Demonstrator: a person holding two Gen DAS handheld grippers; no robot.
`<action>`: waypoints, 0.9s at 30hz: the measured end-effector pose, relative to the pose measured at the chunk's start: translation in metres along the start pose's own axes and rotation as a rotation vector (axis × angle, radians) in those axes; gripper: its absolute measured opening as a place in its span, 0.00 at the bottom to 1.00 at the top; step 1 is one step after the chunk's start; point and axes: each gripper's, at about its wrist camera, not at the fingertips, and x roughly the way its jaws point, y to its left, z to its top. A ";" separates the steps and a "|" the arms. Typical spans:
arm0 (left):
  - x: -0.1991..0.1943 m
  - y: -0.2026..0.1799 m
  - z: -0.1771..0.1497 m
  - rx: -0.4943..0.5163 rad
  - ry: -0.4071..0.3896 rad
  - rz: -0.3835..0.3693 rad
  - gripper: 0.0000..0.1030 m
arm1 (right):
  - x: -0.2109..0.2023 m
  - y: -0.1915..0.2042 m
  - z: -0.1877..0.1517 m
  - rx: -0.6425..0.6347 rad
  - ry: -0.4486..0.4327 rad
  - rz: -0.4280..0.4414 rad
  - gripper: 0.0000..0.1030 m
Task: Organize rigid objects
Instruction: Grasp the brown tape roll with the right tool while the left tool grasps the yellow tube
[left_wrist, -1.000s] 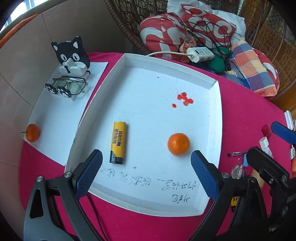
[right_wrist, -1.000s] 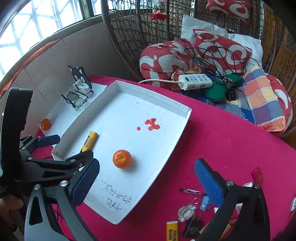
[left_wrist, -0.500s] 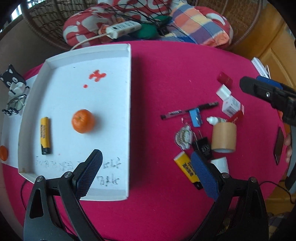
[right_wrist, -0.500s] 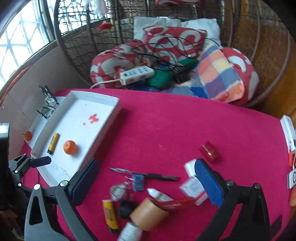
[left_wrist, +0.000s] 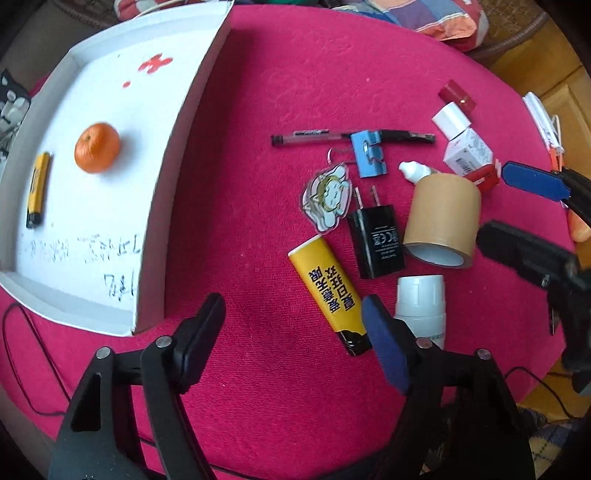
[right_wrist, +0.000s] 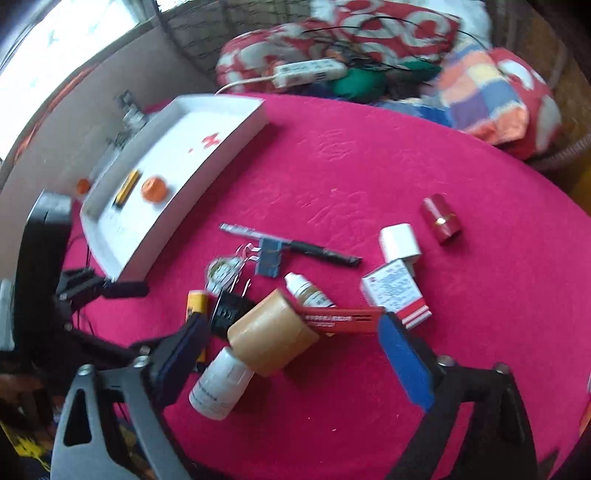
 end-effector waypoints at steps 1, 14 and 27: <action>0.003 0.000 -0.001 -0.020 0.004 0.000 0.71 | 0.004 0.005 0.001 -0.037 0.012 0.008 0.77; 0.016 -0.028 -0.010 -0.002 -0.057 0.089 0.60 | 0.037 0.039 -0.007 -0.376 0.097 -0.063 0.52; 0.001 -0.012 -0.027 -0.104 -0.098 0.025 0.23 | -0.024 -0.048 0.004 0.176 -0.032 0.394 0.49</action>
